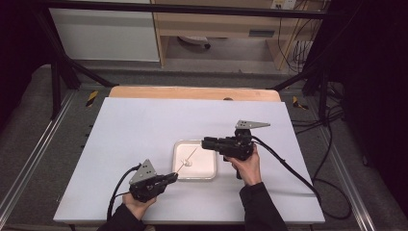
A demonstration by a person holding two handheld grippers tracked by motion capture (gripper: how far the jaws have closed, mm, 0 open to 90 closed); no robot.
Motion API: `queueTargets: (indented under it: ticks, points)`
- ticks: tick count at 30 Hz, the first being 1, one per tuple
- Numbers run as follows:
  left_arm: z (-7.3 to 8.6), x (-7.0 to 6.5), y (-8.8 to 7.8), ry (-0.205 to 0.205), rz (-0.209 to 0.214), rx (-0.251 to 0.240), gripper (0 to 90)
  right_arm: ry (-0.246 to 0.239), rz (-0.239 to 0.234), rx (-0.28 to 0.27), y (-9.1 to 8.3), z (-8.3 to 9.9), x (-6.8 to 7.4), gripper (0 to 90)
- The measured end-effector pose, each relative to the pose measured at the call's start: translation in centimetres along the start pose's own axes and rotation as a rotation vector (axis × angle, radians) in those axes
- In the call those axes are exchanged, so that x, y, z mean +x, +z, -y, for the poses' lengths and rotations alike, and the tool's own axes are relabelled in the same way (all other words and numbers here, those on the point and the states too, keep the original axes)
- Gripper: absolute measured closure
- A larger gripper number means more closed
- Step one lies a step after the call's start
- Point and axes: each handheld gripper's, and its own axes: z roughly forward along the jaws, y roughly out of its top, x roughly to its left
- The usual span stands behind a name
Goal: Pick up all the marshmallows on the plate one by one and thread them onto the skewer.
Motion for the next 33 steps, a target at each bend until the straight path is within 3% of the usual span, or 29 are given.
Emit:
queueTargets:
  ticks: [16, 33]
  points:
    - [0.0, -0.3, 0.1, 0.025, 0.012, 0.003, 88.4, 0.032, -0.052, 0.036, 1.0, 0.3, -0.2, 72.0]
    - [0.1, -0.3, 0.0, 0.017, 0.012, -0.011, 88.6, 0.047, -0.054, 0.032, 1.8, 1.3, 0.1, 74.9]
